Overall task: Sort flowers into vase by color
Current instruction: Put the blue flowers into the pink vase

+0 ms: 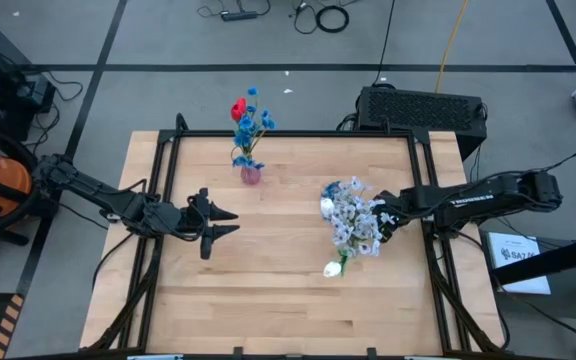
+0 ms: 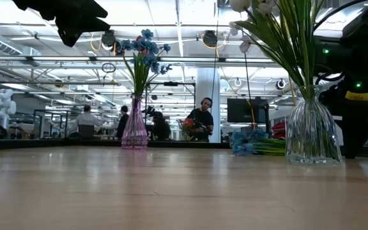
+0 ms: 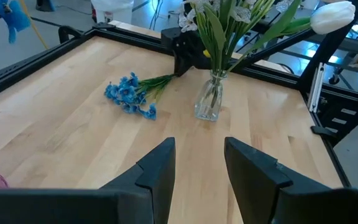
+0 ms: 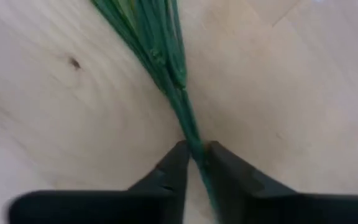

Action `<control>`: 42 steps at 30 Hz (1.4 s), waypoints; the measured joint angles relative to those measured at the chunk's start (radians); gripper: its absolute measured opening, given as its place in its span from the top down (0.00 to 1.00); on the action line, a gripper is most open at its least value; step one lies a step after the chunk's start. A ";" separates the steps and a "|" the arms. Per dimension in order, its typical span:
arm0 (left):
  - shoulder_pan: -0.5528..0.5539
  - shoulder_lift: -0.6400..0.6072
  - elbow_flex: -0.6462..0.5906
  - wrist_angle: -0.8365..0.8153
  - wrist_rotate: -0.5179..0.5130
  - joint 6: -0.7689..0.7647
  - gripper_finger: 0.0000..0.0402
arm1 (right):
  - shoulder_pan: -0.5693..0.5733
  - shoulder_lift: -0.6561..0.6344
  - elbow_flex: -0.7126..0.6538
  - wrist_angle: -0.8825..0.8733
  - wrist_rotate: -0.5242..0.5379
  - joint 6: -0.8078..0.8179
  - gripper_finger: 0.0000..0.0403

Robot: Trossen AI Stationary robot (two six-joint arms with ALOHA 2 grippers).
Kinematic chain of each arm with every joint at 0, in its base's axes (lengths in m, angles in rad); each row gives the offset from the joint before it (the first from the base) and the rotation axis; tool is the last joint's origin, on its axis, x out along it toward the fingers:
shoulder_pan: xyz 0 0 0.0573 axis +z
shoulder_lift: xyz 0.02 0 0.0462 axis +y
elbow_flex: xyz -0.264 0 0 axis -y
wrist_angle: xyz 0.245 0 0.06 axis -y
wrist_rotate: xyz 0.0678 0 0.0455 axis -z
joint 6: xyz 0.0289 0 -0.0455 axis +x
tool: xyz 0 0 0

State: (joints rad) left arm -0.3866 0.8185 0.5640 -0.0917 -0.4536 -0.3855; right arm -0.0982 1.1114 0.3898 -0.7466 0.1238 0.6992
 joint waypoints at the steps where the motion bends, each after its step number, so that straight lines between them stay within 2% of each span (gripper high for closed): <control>1: 0.000 0.000 0.000 0.000 0.001 0.000 0.64 | 0.000 -0.002 0.000 0.000 -0.003 0.014 0.91; 3: 0.000 0.000 0.000 0.000 0.002 -0.001 0.64 | 0.000 -0.008 0.000 -0.005 -0.011 0.038 0.97; 11: 0.000 0.000 0.000 0.001 0.005 -0.001 0.64 | 0.037 -0.094 0.013 -0.100 -0.046 0.261 0.99; 17: 0.000 0.000 0.000 0.000 0.005 -0.001 0.64 | 0.112 -0.220 0.058 -0.166 0.004 0.387 1.00; 25: 0.000 0.000 0.000 0.009 0.005 -0.001 0.64 | 0.183 -0.320 0.156 -0.215 0.129 0.490 1.00; 29: 0.000 0.000 0.000 0.009 0.005 -0.001 0.64 | 0.215 -0.320 0.245 -0.298 0.187 0.490 1.00; 35: 0.000 0.000 0.000 0.018 0.004 -0.001 0.64 | 0.255 -0.320 0.400 -0.400 0.331 0.484 1.00; 42: 0.000 0.000 0.000 0.035 0.004 -0.001 0.64 | 0.271 -0.319 0.568 -0.447 0.483 0.399 1.00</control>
State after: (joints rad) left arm -0.3864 0.8187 0.5640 -0.0570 -0.4492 -0.3862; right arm 0.1726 0.7924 0.9576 -1.1940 0.6071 1.0981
